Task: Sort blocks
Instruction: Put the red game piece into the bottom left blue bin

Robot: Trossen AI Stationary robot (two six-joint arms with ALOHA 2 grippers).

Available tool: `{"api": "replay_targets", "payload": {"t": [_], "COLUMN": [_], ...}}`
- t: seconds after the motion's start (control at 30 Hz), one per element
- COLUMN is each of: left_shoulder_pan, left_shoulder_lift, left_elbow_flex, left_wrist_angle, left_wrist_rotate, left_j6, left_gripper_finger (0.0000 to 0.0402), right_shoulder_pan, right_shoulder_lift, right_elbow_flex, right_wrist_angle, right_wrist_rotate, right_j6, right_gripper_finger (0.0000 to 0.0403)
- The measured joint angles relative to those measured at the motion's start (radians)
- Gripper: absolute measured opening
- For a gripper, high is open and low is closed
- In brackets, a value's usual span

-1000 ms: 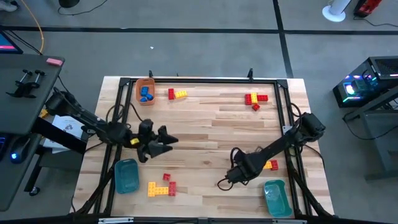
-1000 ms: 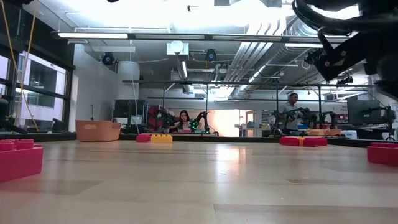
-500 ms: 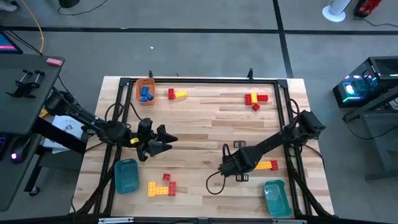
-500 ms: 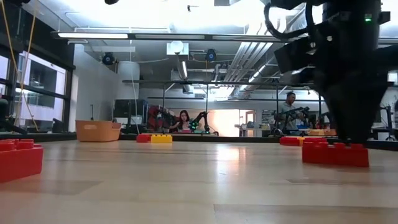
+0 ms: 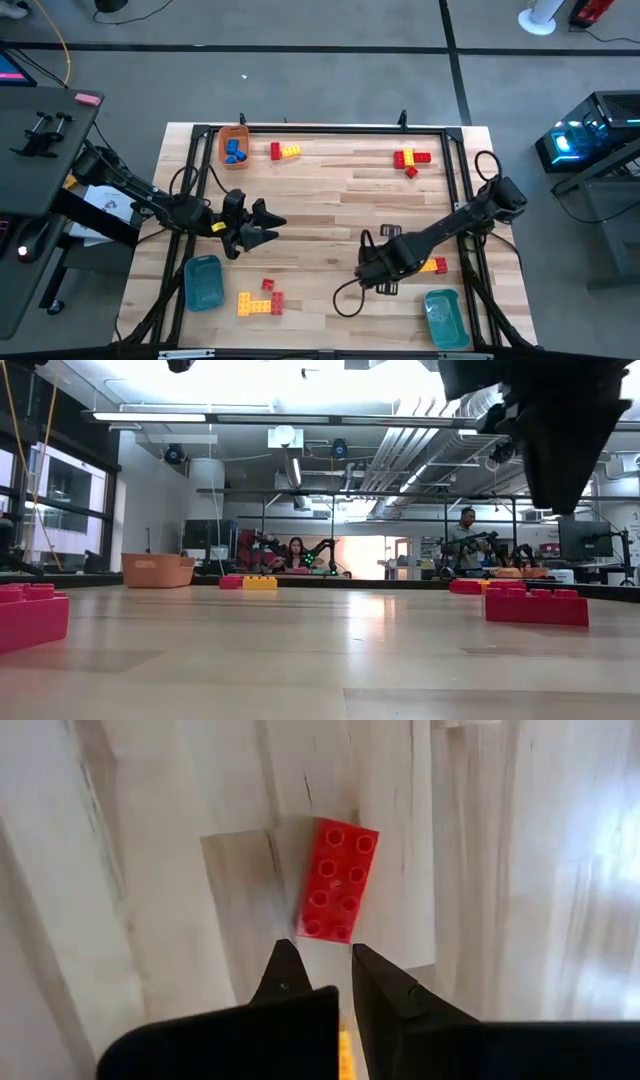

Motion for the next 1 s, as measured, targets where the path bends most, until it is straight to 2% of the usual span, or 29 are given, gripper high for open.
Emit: {"api": "replay_targets", "payload": {"t": [0.17,0.33,0.47,0.6,0.77,1.0], "left_shoulder_pan": [0.000,0.000,0.000,0.000,-0.001,-0.001], "left_shoulder_lift": [0.000,0.000,0.000,0.000,0.000,0.000], "left_elbow_flex": [0.000,0.000,0.000,0.000,0.000,0.000], "left_wrist_angle": [0.000,-0.002,-0.002,-0.002,-0.020,-0.032], "left_wrist_rotate": [0.000,0.003,0.004,0.005,0.005,0.005], "left_j6": [-0.002,-0.026,-0.026,-0.026,-0.029,-0.052], "left_gripper_finger": [0.0241,0.0241,0.0241,0.0241,0.0241,0.0241], "right_shoulder_pan": [0.006,-0.003,-0.009,-0.020,-0.060,-0.109], "right_shoulder_lift": [-0.001,0.000,0.000,-0.001,-0.001,-0.001], "right_elbow_flex": [-0.030,-0.138,-0.164,-0.164,-0.177,-0.270], "right_wrist_angle": [0.051,0.125,0.193,0.181,0.167,0.307], "right_wrist_rotate": [0.001,-0.096,-0.085,-0.038,-0.010,-0.118], "right_j6": [0.081,0.182,0.194,0.166,0.119,0.069], "right_gripper_finger": [0.0029,0.0103,0.0166,0.0212,0.0228,0.0227]}}
